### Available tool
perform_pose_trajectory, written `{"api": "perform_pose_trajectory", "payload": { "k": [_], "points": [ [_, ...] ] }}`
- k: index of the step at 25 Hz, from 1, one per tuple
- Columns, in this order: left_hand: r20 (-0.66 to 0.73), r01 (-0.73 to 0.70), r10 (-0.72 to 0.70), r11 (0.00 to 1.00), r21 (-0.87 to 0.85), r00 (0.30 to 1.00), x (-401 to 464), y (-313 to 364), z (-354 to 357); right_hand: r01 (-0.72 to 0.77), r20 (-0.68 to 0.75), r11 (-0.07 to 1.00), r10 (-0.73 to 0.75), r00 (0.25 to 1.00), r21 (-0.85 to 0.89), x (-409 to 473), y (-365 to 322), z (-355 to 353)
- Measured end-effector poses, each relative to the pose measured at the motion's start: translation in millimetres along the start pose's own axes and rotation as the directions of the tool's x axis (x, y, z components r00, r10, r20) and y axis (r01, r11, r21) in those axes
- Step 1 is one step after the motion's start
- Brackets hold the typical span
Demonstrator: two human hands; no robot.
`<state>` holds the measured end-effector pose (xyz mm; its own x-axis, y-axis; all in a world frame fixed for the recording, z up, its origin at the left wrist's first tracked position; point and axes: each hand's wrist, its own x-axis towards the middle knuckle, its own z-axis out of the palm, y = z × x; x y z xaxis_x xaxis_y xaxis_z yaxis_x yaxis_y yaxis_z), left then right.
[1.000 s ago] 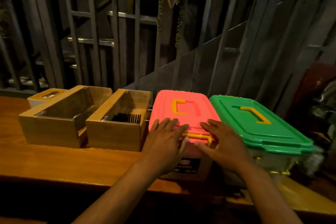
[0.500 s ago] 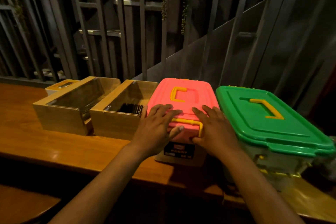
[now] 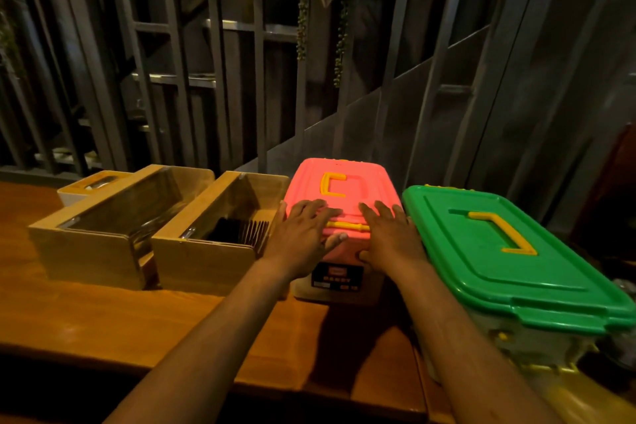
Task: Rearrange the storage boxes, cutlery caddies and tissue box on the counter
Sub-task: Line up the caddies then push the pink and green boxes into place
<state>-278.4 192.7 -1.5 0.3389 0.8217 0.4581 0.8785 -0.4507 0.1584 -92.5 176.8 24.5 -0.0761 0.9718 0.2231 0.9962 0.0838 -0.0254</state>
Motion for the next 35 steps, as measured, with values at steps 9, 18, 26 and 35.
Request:
{"api": "perform_pose_trajectory", "payload": {
  "k": [9,18,26,35],
  "points": [
    [0.01,-0.004,0.004,1.0,-0.016,1.0,30,-16,14,-0.028,-0.007,1.0,0.028,1.0,0.007,36,3,13],
    [0.06,-0.029,0.024,0.997,0.075,0.998,29,-12,7,-0.047,0.095,0.999,0.049,0.994,-0.022,35,2,4],
    [-0.056,-0.058,0.06,0.998,0.04,0.997,-18,31,-28,0.017,-0.265,0.97,0.049,0.963,0.243,-48,39,-48],
    [-0.209,-0.183,0.149,0.97,-0.158,0.967,-58,174,-9,-0.065,-0.337,0.933,0.193,0.921,0.355,-154,167,-46]
  ]
}}
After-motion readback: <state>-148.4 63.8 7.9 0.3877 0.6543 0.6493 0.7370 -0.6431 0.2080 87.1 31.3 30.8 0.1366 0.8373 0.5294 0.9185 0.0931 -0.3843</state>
